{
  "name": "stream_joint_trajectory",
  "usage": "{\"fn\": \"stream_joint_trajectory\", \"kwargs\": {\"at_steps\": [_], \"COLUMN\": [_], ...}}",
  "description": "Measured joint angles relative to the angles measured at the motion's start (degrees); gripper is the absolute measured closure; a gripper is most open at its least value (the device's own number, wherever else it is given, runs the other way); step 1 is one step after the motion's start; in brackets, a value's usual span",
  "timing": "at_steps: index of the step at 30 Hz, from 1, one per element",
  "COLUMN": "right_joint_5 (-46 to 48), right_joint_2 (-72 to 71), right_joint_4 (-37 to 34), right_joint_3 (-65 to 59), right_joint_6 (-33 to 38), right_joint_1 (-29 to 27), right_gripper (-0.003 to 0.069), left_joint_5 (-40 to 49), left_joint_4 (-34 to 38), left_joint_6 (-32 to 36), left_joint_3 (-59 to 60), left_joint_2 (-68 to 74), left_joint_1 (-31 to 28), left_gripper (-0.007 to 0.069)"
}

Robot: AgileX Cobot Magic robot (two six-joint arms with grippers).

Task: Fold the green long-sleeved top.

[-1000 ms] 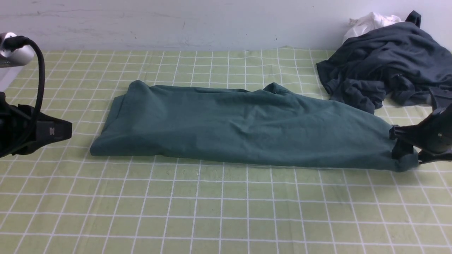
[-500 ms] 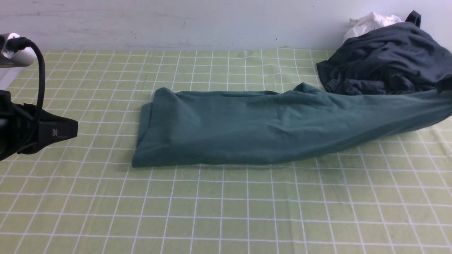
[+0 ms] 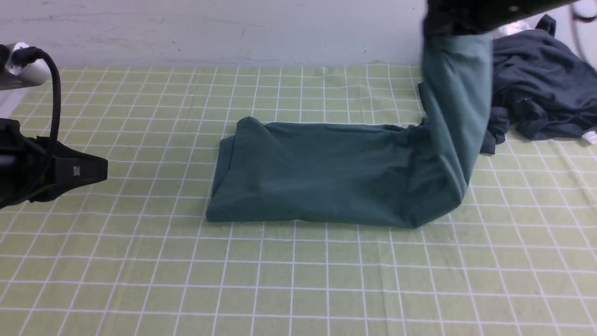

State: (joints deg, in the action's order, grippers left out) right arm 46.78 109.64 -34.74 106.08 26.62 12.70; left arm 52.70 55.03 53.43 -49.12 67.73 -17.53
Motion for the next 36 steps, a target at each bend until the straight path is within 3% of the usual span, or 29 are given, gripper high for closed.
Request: {"fn": "stream_joint_trajectory", "kwargs": {"at_steps": [4,9,15,19,24,25,30,36], "right_joint_5": [-6.1,-9.8,-11.2,-10.5,-8.3,-7.8,-7.0,-5.7], "right_joint_2": [7.2,15.8,21.9,21.7,22.9,24.3,30.1,29.5], "right_joint_4": [-11.0,-15.8,-16.9,-16.5,-14.2,-14.0,-13.4,-13.4], "right_joint_3": [0.2,2.5,8.4,9.7,9.7,9.7,9.7,12.5], "right_joint_6": [9.9,15.7,18.0,18.0,13.3,10.9,9.2,13.9], "right_joint_1": [9.5,15.9,19.5,19.1,18.6,18.8,21.5,23.6], "right_gripper": [0.0634,0.0594,0.0368,0.0324,0.0404,0.047,0.0636,0.0672], "left_joint_5": [0.0,0.0,0.8,1.6,3.6,4.9,10.6,9.9], "left_joint_4": [0.1,0.2,1.0,1.1,4.0,6.8,15.0,11.6], "left_joint_6": [0.0,0.0,0.0,0.0,1.4,4.5,15.5,21.6], "left_joint_3": [0.0,0.0,0.0,0.0,0.0,0.0,0.0,0.1], "left_joint_2": [0.3,0.3,0.3,0.3,0.2,-0.5,-6.5,-19.1], "left_joint_1": [0.0,0.0,0.0,0.0,0.0,0.0,0.0,0.0], "left_gripper": [0.0629,0.0629,0.0629,0.0629,0.0629,0.0629,0.0629,0.0629]}}
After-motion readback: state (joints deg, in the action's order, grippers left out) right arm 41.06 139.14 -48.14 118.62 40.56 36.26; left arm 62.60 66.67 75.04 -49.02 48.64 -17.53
